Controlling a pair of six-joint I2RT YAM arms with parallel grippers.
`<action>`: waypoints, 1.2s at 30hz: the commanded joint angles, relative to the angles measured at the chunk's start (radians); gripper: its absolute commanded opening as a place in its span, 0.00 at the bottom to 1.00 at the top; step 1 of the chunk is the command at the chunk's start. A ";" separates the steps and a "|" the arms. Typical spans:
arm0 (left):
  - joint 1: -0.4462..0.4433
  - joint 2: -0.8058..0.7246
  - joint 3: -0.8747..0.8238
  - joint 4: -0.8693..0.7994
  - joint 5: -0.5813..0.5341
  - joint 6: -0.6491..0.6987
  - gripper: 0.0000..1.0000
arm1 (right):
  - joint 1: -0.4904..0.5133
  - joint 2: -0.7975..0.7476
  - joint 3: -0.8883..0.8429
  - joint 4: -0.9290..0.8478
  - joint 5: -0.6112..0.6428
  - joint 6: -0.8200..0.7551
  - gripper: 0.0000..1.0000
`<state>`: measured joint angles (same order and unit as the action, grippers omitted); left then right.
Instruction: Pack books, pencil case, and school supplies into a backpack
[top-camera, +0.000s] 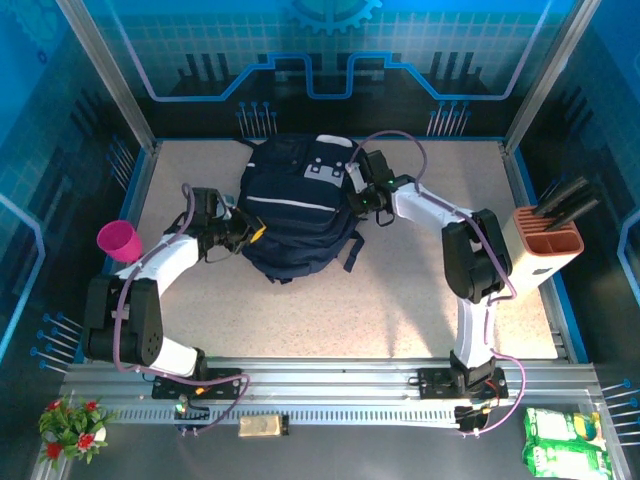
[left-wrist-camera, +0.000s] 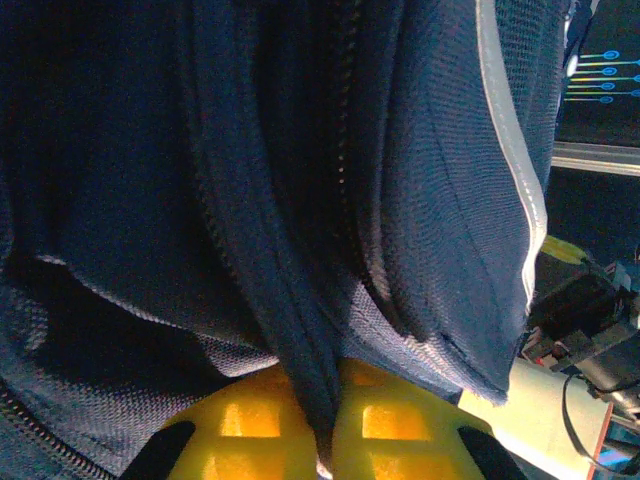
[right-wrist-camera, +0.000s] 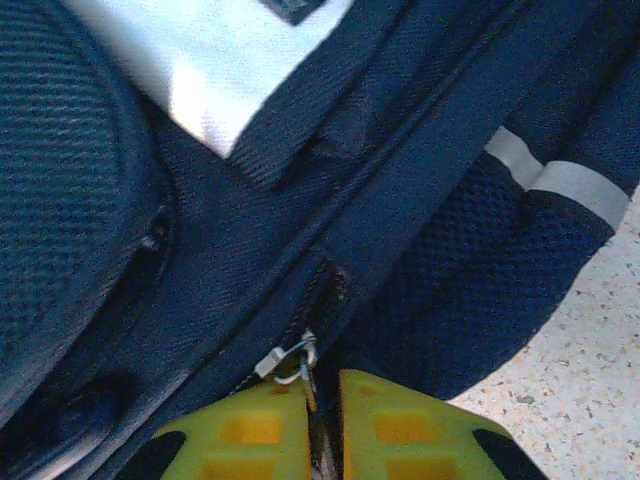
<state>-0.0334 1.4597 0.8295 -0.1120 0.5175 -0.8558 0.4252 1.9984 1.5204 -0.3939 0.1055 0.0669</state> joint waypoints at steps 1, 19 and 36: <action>0.017 0.004 0.032 -0.055 0.054 0.063 0.02 | -0.048 0.047 0.102 -0.072 0.134 0.050 0.14; 0.017 0.006 0.032 -0.045 0.050 0.043 0.04 | -0.026 -0.205 -0.057 -0.086 -0.241 0.251 0.59; 0.017 0.004 0.020 -0.022 0.056 0.021 0.06 | 0.028 0.024 0.108 -0.033 -0.461 0.300 0.74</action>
<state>-0.0204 1.4673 0.8303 -0.1341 0.5220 -0.8387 0.4389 1.9984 1.5791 -0.4179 -0.2840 0.3706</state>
